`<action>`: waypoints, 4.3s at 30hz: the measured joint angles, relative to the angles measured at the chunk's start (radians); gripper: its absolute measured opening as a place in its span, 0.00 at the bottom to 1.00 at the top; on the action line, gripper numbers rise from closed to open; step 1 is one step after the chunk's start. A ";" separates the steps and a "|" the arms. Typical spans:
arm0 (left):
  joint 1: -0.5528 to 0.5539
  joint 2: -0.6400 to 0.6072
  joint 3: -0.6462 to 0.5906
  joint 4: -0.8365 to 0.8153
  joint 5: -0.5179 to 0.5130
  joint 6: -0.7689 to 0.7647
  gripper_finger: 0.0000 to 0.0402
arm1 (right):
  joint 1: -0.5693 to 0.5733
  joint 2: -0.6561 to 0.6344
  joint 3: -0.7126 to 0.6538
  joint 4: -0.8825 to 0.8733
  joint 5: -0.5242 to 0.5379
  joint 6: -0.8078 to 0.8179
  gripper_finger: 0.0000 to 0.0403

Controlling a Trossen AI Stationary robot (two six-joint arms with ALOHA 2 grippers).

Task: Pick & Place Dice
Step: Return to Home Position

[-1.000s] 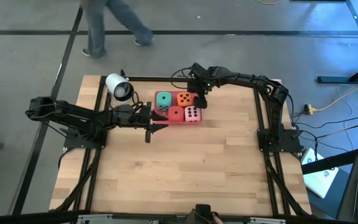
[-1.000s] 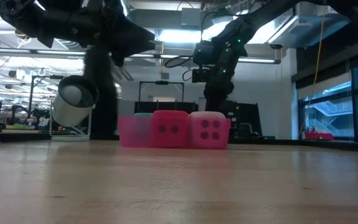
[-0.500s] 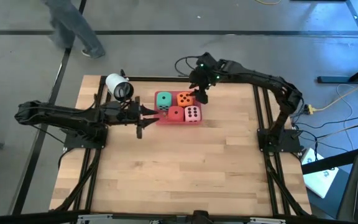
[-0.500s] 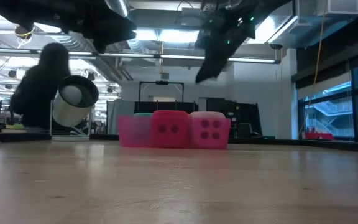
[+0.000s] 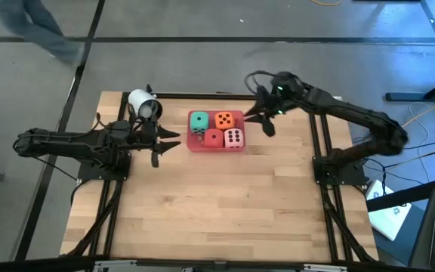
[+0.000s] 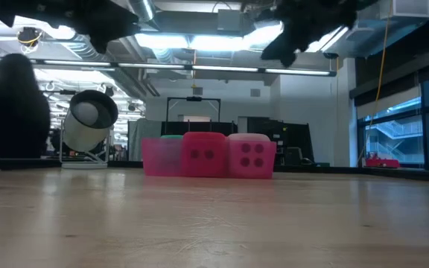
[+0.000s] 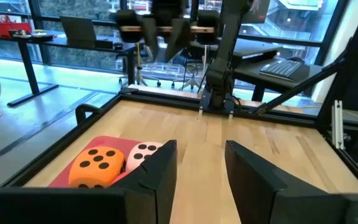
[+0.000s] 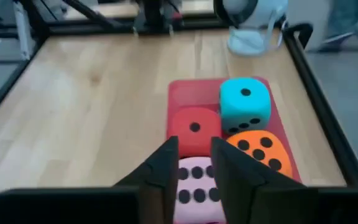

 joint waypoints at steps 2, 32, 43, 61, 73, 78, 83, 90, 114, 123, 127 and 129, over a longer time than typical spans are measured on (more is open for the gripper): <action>0.000 -0.032 0.000 -0.025 0.005 0.000 0.31 | 0.012 -0.088 -0.072 0.049 0.000 0.027 0.18; -0.138 -0.416 -0.320 0.055 -0.166 0.026 0.00 | 0.468 -0.754 -0.901 0.879 0.520 0.241 0.00; -0.138 -0.450 -0.365 0.054 -0.185 0.025 0.00 | 0.633 -0.803 -1.059 0.947 0.634 0.265 0.00; -0.138 -0.461 -0.380 0.051 -0.178 0.018 0.00 | 0.634 -1.091 -1.060 0.589 0.644 0.240 0.00; -0.138 -0.462 -0.380 0.047 -0.197 0.044 0.00 | 0.634 -1.280 -1.060 0.431 0.681 0.230 0.00; -0.138 -0.480 -0.380 -0.002 -0.254 0.046 0.00 | 0.634 -1.338 -1.060 0.376 0.681 0.228 0.00; -0.138 -0.562 -0.380 -0.059 -0.248 0.036 0.00 | 0.634 -1.337 -1.060 0.352 0.698 0.228 0.00; -0.139 -0.580 -0.380 -0.110 -0.207 0.024 0.00 | 0.634 -1.337 -1.060 0.349 0.714 0.224 0.00; -0.140 -0.581 -0.376 -0.226 -0.121 0.026 0.01 | 0.634 -1.337 -1.060 0.278 0.695 0.269 0.00; -0.140 -0.581 -0.376 -0.230 -0.126 0.002 0.01 | 0.634 -1.337 -1.060 0.279 0.703 0.256 0.07; -0.140 -0.581 -0.377 -0.230 -0.129 -0.001 0.01 | 0.634 -1.337 -1.060 0.281 0.703 0.212 0.09; -0.140 -0.581 -0.377 -0.230 -0.129 0.013 0.01 | 0.634 -1.337 -1.060 0.281 0.703 0.212 0.09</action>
